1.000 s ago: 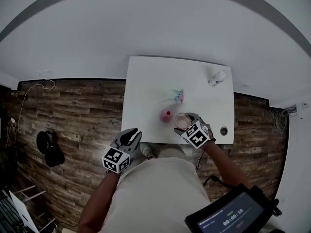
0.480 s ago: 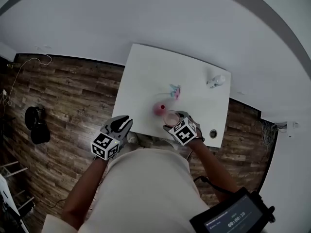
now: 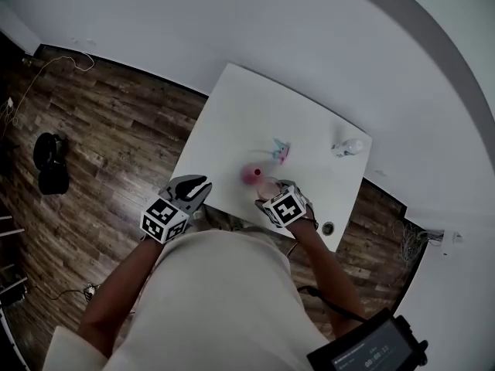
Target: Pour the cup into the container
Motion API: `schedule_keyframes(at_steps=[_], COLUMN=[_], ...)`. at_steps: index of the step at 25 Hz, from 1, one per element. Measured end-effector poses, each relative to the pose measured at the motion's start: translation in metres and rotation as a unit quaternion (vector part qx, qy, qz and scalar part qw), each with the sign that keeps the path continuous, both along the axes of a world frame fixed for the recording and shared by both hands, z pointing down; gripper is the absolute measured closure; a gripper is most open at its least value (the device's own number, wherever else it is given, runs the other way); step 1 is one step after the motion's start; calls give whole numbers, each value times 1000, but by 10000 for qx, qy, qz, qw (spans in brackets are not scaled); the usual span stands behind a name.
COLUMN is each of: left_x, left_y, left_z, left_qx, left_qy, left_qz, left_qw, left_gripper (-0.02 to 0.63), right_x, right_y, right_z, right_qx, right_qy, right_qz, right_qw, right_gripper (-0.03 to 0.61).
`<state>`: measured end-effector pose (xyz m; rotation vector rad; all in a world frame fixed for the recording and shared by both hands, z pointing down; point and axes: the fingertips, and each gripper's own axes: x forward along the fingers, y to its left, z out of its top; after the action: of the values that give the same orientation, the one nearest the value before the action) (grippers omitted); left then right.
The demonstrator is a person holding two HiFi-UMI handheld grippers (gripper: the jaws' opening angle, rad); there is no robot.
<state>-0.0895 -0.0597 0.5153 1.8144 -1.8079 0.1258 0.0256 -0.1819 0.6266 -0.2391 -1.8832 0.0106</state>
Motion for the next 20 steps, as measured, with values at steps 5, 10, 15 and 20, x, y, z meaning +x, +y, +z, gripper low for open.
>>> schedule_keyframes(at_steps=[5,10,15,20], left_x=[-2,-3,-3,-3], left_y=[-4,-8,-10,-11], left_z=[-2,-1,0,2], left_qx=[2,-17,-22,-53], left_qy=[14,3,-29,-51], left_qz=[-86,-130,-150,-190], left_qw=[10000,9999,9999,9998], left_gripper=[549,549,549,549], right_x=[-3,-6,-3,-3], right_y=[-3,-7,-7,-9], right_z=[8,7,9,12], right_qx=[-87,-65,-109,-139], right_qy=[158,355,498,604], right_qz=[-86,-230,-367,-461], right_qw=[9998,9991,9980,9970], right_gripper=[204,204,204,204])
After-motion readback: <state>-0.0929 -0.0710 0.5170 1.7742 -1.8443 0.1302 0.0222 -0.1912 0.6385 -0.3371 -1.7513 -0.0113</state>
